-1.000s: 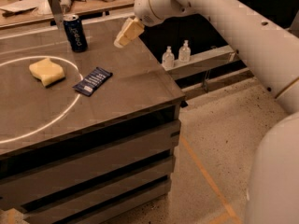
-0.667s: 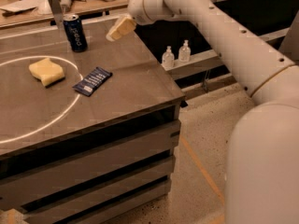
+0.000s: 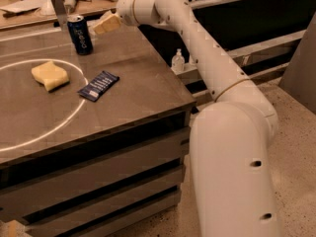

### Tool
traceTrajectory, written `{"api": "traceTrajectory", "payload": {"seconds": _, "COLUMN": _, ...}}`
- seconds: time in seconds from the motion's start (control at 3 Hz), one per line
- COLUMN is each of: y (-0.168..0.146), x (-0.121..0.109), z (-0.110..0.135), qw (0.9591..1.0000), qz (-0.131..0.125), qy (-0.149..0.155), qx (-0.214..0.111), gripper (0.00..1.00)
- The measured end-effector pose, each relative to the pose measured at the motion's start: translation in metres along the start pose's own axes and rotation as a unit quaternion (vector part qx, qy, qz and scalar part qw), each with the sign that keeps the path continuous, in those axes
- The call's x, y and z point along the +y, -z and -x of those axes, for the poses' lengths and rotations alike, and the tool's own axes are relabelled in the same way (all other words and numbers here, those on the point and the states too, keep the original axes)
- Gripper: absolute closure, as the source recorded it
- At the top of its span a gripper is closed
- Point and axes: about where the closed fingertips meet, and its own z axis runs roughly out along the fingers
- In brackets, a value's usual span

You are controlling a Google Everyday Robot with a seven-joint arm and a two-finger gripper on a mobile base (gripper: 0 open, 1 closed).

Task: Pick pepsi can

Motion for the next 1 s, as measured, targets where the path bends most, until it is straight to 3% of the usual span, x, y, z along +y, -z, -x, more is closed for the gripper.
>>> {"api": "traceTrajectory", "payload": {"seconds": 0.33, "y": -0.019, "x": 0.009, "z": -0.005, "qw": 0.9986, "qz": 0.012, "qy": -0.046, "qx": 0.024, "gripper": 0.00}}
{"api": "traceTrajectory", "payload": {"seconds": 0.67, "y": -0.032, "x": 0.025, "z": -0.019, "qw": 0.9924, "qz": 0.028, "qy": -0.103, "qx": 0.061, "gripper": 0.00}}
{"api": "traceTrajectory", "payload": {"seconds": 1.0, "y": -0.059, "x": 0.053, "z": -0.034, "qw": 0.9850, "qz": 0.075, "qy": -0.149, "qx": 0.044, "gripper": 0.00}}
